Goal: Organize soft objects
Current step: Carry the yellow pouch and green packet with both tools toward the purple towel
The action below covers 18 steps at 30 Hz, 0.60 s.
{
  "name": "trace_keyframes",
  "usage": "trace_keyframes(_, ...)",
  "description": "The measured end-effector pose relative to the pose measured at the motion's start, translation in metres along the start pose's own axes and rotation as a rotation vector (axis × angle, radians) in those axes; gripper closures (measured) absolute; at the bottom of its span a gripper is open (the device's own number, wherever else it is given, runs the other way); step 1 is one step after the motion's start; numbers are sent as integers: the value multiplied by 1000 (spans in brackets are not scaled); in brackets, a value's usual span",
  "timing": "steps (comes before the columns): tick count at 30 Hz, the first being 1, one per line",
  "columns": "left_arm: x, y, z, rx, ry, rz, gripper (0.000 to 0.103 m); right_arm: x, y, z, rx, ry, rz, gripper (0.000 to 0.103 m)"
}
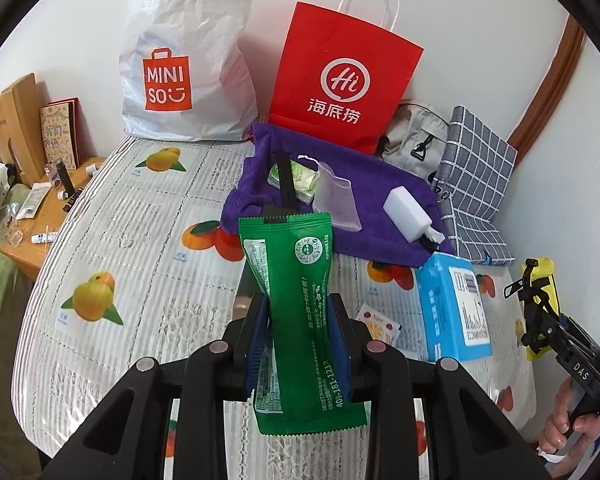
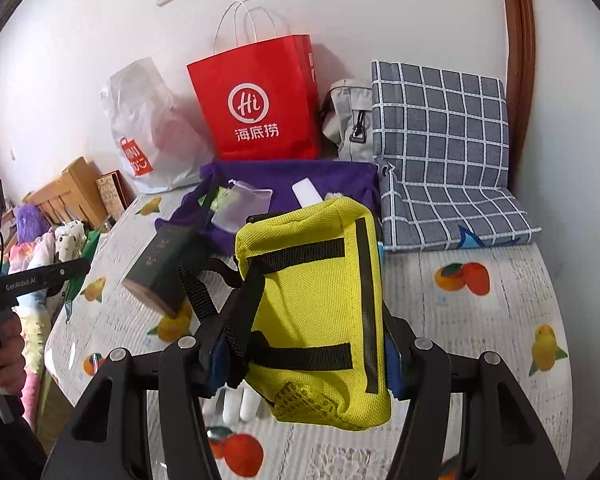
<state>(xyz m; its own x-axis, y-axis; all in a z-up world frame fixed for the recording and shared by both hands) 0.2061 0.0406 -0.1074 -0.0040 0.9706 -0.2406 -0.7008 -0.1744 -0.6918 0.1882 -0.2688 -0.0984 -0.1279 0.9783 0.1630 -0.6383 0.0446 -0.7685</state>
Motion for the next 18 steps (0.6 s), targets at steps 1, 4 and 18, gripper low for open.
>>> trace_keyframes(1,-1,-3,-3,0,1,-1,75,0,-2,-3,-1,-2,0,44)
trace_keyframes(4,-3,-10,-11,0,4,-10,75,-2,-10,-12,-2,-5,-1,44)
trace_keyframes(18,-26,-51,-55,-7,22,-58,75,-24,-57,-74,7,12,-63,44)
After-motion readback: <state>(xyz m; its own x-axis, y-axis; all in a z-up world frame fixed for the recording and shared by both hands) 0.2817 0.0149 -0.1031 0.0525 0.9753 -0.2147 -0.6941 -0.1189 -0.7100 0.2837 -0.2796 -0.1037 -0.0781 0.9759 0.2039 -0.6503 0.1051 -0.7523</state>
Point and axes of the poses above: each gripper's, at about its wrist camera, not at the fingertips, and z roughly against the way its jaws point, x to its left, y to its underside, the point moved 2 cm from there along -z, roughly the way its jaws point, and after that the axes turned 9 degrees about -x, right-handed, at the moved point
